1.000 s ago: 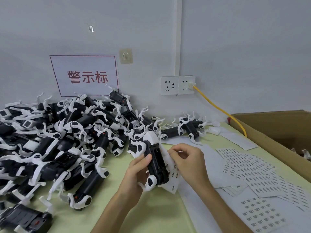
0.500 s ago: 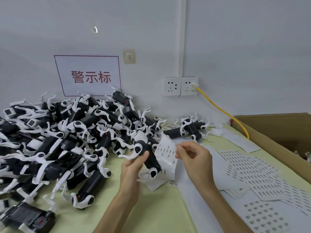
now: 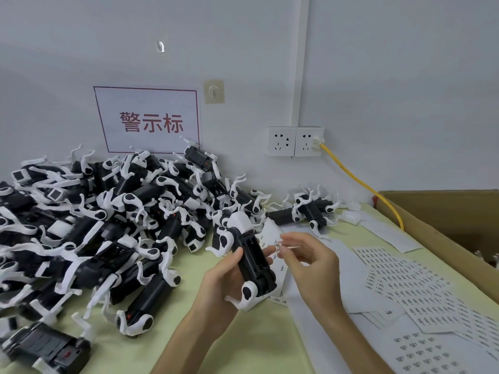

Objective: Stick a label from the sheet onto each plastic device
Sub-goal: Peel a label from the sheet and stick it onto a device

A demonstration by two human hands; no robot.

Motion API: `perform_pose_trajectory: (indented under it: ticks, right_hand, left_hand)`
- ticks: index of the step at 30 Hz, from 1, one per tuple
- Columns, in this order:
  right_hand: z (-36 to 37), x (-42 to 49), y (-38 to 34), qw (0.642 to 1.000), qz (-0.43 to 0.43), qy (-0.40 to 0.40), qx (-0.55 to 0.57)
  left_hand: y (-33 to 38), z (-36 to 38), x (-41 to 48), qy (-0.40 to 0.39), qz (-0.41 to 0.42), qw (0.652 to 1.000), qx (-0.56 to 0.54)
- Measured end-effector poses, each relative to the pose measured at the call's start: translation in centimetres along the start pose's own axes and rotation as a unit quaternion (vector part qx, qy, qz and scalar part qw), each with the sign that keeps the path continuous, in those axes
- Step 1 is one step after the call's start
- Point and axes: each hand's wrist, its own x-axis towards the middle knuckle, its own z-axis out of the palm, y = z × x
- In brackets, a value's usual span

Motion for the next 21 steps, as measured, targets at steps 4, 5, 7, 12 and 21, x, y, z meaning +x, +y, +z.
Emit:
perform_pose_trajectory:
  ticks: [4, 5, 7, 12, 21]
  right_hand:
    - [0.12, -0.17, 0.11, 1.0, -0.013, 0.003, 0.007]
    - [0.17, -0.19, 0.07, 1.0, -0.015, 0.004, 0.008]
    - [0.22, -0.22, 0.05, 1.0, -0.013, 0.006, 0.015]
    - [0.24, -0.12, 0.23, 0.999, 0.013, -0.001, 0.03]
    - [0.4, -0.34, 0.16, 1.0, 0.001, 0.008, -0.015]
  left_hand:
    - [0.21, 0.04, 0.01, 0.005, 0.008, 1.0, 0.002]
    - [0.21, 0.0, 0.04, 0.007, 0.007, 1.0, 0.0]
    - [0.23, -0.02, 0.04, 0.005, 0.001, 1.0, -0.002]
    - [0.0, 0.16, -0.1, -0.011, 0.002, 1.0, 0.025]
    - [0.13, 0.37, -0.15, 0.008, 0.003, 1.0, -0.002]
